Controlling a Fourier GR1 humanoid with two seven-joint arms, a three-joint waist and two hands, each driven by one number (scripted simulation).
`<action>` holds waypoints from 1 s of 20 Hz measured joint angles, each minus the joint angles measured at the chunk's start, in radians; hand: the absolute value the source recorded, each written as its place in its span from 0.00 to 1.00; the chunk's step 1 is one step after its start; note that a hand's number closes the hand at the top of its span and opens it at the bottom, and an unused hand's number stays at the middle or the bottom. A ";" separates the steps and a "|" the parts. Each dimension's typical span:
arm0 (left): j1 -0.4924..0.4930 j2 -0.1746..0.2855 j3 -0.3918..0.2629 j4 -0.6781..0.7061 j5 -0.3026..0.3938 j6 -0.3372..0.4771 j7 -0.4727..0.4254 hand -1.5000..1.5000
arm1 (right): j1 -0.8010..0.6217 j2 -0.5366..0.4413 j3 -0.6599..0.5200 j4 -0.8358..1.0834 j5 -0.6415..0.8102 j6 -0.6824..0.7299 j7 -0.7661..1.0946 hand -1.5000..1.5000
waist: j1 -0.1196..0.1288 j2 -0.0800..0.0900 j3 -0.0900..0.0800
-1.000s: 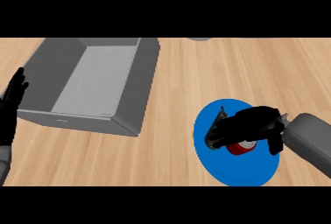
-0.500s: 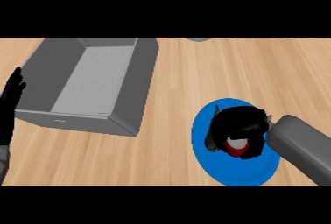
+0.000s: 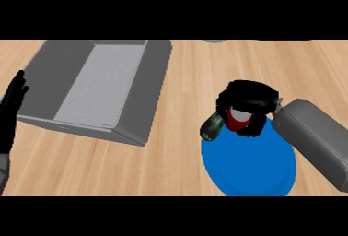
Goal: Pick the can from the plate and place it in the cardboard box
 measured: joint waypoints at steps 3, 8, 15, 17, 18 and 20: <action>-0.007 -0.007 -0.011 -0.016 -0.001 -0.008 0.006 0.50 | -0.104 0.047 -0.059 0.091 0.016 0.010 0.184 1.00 | 0.023 0.007 -0.002; -0.010 -0.013 -0.014 -0.022 -0.008 -0.012 0.012 0.50 | -0.278 0.141 -0.153 0.212 0.021 -0.006 0.366 1.00 | 0.034 0.010 -0.001; -0.015 -0.029 -0.012 -0.021 -0.019 -0.010 0.005 0.50 | -0.462 0.269 -0.250 0.303 -0.002 -0.065 0.367 1.00 | 0.033 0.013 0.000; -0.022 -0.034 -0.013 -0.015 -0.027 -0.008 0.006 0.50 | -0.502 0.312 -0.266 0.324 -0.014 -0.057 0.366 1.00 | 0.028 0.012 0.000; -0.024 -0.039 -0.016 -0.017 -0.031 -0.005 0.011 0.50 | -0.525 0.331 -0.277 0.339 -0.023 -0.046 0.366 1.00 | 0.028 0.013 0.000; -0.033 -0.039 -0.011 -0.008 -0.032 -0.007 0.008 0.50 | -0.557 0.373 -0.298 0.372 -0.041 -0.035 0.366 1.00 | 0.029 0.015 -0.001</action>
